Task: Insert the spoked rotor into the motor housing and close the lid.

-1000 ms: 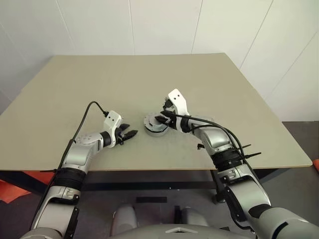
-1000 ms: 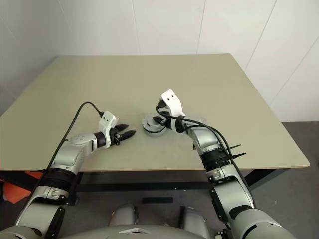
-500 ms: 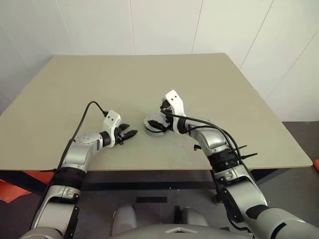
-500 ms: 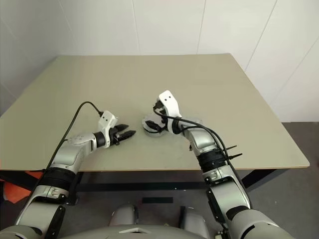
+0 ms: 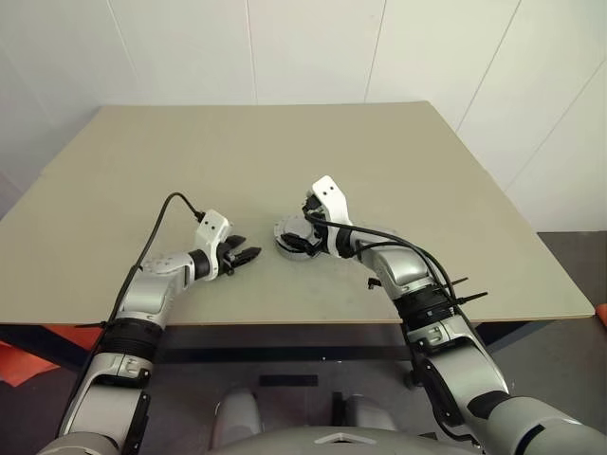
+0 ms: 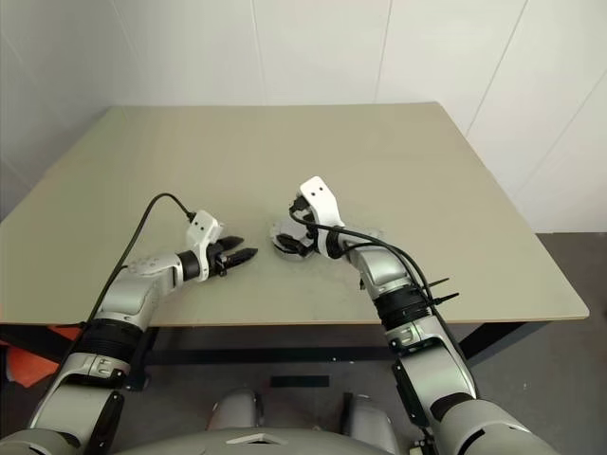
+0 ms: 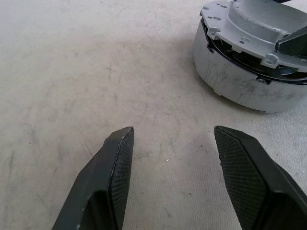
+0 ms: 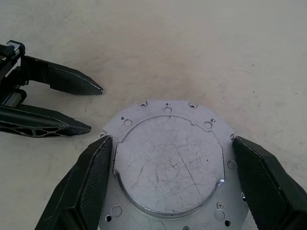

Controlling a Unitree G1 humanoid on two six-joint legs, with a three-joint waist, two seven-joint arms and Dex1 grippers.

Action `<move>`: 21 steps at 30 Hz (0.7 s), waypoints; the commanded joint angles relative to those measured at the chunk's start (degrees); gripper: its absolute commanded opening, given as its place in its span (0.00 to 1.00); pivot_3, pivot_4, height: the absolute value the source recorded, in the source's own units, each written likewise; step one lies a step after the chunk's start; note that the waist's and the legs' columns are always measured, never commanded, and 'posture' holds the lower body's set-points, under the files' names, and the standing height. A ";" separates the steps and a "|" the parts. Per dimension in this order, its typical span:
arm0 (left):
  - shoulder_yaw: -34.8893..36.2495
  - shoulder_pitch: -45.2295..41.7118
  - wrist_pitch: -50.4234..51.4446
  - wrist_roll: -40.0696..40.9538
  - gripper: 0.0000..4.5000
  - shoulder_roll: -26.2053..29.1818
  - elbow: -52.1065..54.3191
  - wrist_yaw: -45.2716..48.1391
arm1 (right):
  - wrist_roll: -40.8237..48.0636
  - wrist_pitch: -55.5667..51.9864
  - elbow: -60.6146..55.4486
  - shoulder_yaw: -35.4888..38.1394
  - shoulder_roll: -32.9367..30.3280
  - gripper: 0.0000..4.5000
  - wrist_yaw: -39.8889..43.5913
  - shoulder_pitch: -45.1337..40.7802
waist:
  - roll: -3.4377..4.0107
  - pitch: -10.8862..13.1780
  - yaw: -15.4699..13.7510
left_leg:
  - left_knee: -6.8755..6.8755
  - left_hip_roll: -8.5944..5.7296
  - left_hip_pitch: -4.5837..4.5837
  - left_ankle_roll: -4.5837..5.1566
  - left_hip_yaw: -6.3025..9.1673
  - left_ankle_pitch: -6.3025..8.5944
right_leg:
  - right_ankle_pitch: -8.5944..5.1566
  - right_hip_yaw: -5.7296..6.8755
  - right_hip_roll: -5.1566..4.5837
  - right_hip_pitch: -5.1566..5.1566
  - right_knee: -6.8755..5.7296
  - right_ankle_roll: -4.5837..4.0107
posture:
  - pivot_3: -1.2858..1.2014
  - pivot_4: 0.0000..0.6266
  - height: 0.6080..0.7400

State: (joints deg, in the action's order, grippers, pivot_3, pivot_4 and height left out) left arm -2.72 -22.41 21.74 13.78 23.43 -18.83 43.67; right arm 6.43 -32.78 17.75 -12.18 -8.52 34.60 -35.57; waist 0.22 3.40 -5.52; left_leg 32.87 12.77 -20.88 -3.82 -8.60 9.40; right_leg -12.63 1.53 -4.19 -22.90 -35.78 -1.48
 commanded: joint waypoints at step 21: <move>1.61 -0.80 -0.25 0.26 0.62 0.45 0.28 -0.25 | -1.92 4.15 -2.47 -2.84 -3.51 0.69 2.79 1.32 | 0.00 0.00 -0.06 | -0.02 -0.01 -0.02 0.00 0.00 0.00 | 0.00 0.00 0.00 0.00 0.02 0.00 | 0.52 0.00 1.00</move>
State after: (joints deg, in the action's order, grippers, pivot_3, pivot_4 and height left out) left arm -2.33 -22.43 21.70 13.84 23.41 -19.29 43.43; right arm 5.40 -29.29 16.85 -14.96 -11.18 37.47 -34.59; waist 0.22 3.40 -5.58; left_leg 32.85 12.76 -20.90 -3.82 -8.60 9.40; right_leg -12.63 1.53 -4.19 -22.90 -35.75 -1.47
